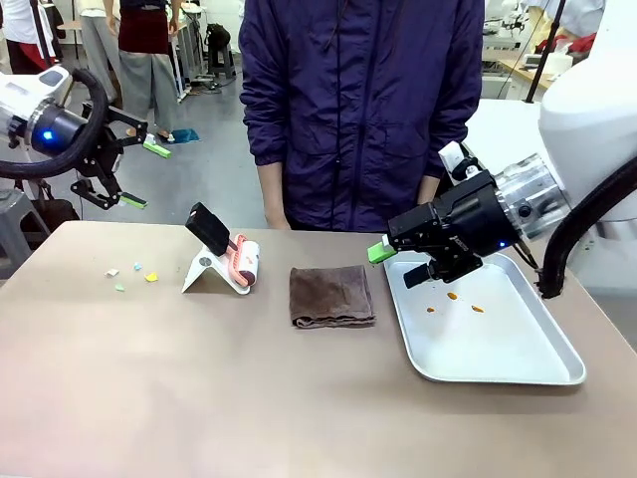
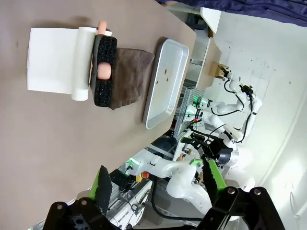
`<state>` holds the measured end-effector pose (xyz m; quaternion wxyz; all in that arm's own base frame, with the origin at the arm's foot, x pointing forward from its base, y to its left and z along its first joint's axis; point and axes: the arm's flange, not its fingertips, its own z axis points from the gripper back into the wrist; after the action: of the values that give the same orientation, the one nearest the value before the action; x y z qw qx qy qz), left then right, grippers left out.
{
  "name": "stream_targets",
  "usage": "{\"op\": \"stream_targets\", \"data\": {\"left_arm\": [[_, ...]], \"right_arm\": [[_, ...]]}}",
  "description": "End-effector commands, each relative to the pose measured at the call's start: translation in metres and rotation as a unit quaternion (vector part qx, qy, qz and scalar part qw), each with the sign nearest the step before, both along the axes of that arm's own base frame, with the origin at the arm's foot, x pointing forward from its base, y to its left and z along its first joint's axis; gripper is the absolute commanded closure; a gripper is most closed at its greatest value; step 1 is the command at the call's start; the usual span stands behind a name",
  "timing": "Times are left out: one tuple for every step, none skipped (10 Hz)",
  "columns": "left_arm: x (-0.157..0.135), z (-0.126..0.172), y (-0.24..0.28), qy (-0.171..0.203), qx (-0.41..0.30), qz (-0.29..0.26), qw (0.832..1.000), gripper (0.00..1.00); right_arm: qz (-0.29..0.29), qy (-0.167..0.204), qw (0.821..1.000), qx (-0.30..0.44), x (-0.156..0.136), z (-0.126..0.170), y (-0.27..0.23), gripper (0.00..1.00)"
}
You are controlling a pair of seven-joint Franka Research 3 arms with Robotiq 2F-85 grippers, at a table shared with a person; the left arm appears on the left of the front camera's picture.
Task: Clean the surface of the table.
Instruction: Hold the Lint Roller with your left hand and the towel with your right hand.
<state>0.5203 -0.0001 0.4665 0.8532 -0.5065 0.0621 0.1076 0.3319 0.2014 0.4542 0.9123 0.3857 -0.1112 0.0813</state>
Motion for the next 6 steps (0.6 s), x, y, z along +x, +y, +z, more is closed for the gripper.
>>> {"op": "stream_targets", "data": {"left_arm": [[0.004,0.0,-0.01,-0.011,0.021,0.021,0.999,0.0],[0.005,-0.006,-0.02,-0.008,0.04,0.017,0.999,0.0],[0.005,-0.013,-0.022,0.004,0.06,0.046,0.997,0.0],[0.004,-0.018,-0.029,0.003,0.068,0.038,0.997,0.0],[0.008,-0.025,-0.038,0.004,0.106,0.033,0.994,0.0],[0.013,-0.03,-0.045,-0.001,0.115,0.023,0.993,0.0]], "right_arm": [[-0.032,0.005,0.999,-0.038,0.012,-0.003,0.017,0.0],[-0.053,0.012,0.995,-0.083,0.027,-0.008,0.035,0.0],[-0.047,0.004,0.994,-0.094,0.047,-0.015,0.052,0.0],[-0.038,-0.002,0.993,-0.114,0.058,-0.018,0.074,0.0],[-0.038,0.01,0.99,-0.136,0.072,-0.02,0.095,0.0],[-0.039,0.014,0.986,-0.161,0.081,-0.023,0.11,0.0]]}}
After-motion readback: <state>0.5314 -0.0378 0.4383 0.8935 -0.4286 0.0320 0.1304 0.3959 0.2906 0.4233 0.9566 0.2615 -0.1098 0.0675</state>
